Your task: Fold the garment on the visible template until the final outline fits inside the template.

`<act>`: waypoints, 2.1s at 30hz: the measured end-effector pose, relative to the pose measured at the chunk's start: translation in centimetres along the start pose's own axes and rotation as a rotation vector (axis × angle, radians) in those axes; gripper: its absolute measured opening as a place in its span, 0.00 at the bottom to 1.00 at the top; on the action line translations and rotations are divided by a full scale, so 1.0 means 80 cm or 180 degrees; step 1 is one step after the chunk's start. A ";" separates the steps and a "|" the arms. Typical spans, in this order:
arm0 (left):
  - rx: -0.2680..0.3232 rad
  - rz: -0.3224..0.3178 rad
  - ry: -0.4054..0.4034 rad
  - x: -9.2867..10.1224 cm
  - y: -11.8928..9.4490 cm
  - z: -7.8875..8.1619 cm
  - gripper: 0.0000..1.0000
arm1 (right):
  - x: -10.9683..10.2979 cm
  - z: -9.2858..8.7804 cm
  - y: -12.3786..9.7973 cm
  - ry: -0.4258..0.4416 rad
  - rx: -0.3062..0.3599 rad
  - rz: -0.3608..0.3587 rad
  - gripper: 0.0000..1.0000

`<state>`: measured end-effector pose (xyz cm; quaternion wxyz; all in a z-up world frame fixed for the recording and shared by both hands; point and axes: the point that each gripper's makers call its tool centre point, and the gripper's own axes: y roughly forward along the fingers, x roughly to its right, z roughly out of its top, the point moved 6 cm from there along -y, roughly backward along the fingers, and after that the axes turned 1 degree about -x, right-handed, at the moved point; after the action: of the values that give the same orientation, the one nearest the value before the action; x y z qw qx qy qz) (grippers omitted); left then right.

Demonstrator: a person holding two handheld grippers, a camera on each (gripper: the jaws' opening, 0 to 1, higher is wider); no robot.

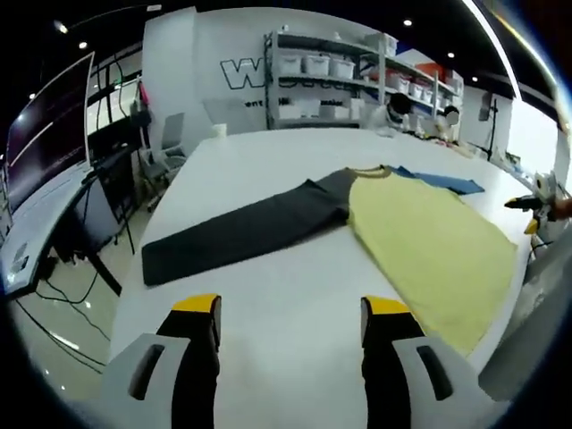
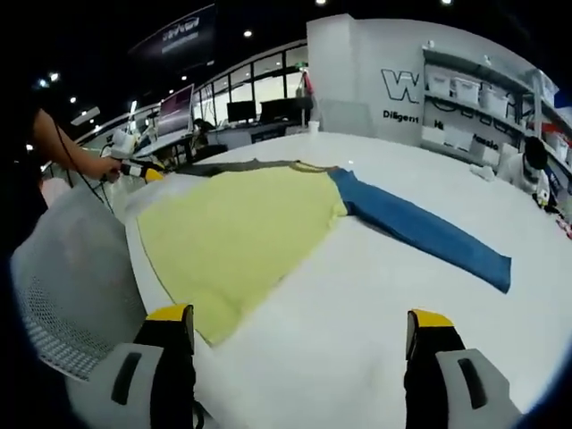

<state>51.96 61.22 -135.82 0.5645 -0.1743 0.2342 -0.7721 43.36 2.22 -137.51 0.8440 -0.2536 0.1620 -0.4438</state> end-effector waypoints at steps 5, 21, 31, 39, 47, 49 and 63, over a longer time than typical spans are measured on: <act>-0.0003 0.0036 -0.0030 -0.009 0.004 0.005 0.66 | 0.015 0.004 -0.004 0.0066 0.0026 -0.0095 0.98; -0.0067 0.0251 -0.0181 -0.041 0.009 0.010 0.64 | 0.039 0.001 -0.007 0.0204 -0.0086 -0.0240 0.97; -0.0114 0.0279 -0.0203 -0.049 0.018 0.018 0.62 | 0.045 0.000 -0.007 0.0277 -0.0132 -0.0318 0.96; -0.0163 0.0292 -0.0205 -0.057 0.026 0.015 0.62 | 0.048 0.000 -0.007 0.0305 -0.0171 -0.0348 0.96; -0.0240 0.0452 -0.0273 -0.081 0.032 0.012 0.60 | 0.048 -0.001 -0.004 0.0325 -0.0222 -0.0338 0.95; -0.0255 0.0511 -0.0306 -0.087 0.034 0.011 0.59 | 0.047 -0.001 -0.004 0.0345 -0.0222 -0.0344 0.95; -0.0345 0.0776 -0.0546 -0.134 0.049 -0.003 0.42 | 0.038 -0.016 -0.014 0.0458 -0.0263 -0.0401 0.94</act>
<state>58.13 70.47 -138.28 0.6617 -0.2402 0.2459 -0.6663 43.60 -1.20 -138.08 0.7894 -0.2653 0.2241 -0.5061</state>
